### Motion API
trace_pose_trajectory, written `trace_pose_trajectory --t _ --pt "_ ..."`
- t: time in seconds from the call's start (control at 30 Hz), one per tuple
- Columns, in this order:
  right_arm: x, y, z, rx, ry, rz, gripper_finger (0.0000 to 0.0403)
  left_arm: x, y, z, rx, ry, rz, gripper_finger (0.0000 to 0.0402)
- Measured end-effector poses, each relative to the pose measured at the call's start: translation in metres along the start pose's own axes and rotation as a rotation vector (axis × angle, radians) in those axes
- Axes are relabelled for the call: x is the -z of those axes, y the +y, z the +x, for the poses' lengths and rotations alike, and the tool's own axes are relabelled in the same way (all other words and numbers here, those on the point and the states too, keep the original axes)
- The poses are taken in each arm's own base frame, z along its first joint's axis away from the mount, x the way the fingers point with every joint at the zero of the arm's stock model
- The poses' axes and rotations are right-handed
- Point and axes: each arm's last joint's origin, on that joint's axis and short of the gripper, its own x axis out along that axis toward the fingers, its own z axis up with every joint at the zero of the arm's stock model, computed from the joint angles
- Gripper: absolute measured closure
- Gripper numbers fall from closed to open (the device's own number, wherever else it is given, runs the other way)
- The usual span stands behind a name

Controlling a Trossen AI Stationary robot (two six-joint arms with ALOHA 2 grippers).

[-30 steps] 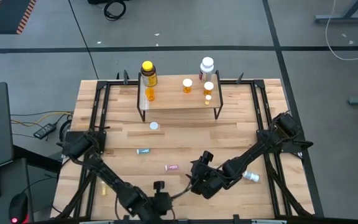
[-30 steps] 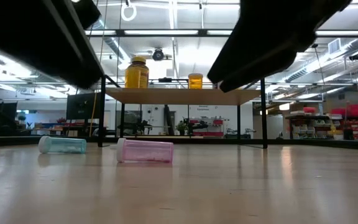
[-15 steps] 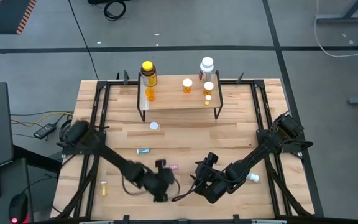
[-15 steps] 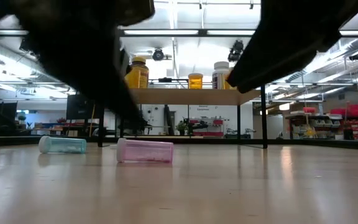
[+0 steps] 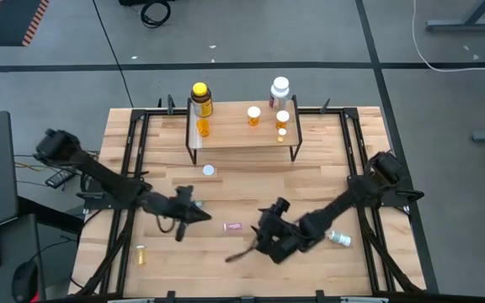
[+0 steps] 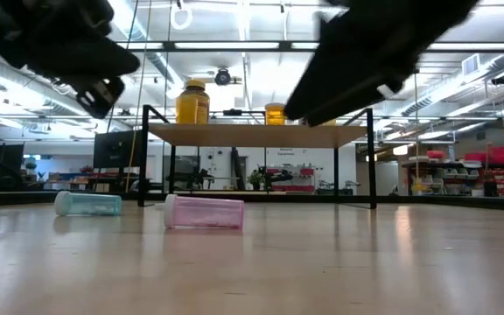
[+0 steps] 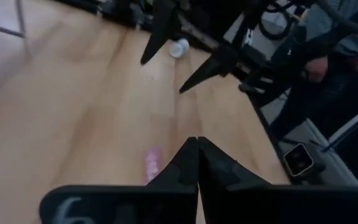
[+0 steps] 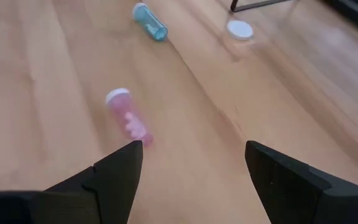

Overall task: Pick and place medicine bottles onto shelf by color
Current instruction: Put the lid into the large orange pill bottle on the shelf

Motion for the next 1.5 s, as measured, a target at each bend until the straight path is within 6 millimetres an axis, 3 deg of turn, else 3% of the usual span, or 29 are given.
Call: trace_pose_trajectory --t 0.17,0.33,0.43,0.67,1.1,1.5 --pt "-0.026 -0.020 0.030 0.010 -0.027 -0.014 0.0110 0.005 0.014 -0.024 -0.073 -0.086 0.071 0.0391" --pt "-0.052 -0.040 0.066 -0.095 -0.068 0.018 0.0110 0.006 0.022 -0.034 -0.148 -0.139 0.098 0.0387" --pt "-0.055 -0.049 0.091 -0.124 -0.107 0.030 0.0110 0.007 0.022 -0.036 -0.139 -0.142 0.075 0.0392" --pt "-0.040 -0.064 0.142 -0.079 -0.130 -0.009 0.0110 0.007 0.019 -0.039 -0.125 -0.137 0.096 0.0391" --pt "-0.040 -0.085 0.179 -0.094 -0.159 0.062 0.0109 0.000 0.018 -0.044 -0.127 -0.183 0.155 0.0395" --pt "-0.048 -0.097 0.185 -0.091 -0.177 0.065 0.0090 -0.007 0.022 -0.062 -0.142 -0.193 0.167 0.0392"
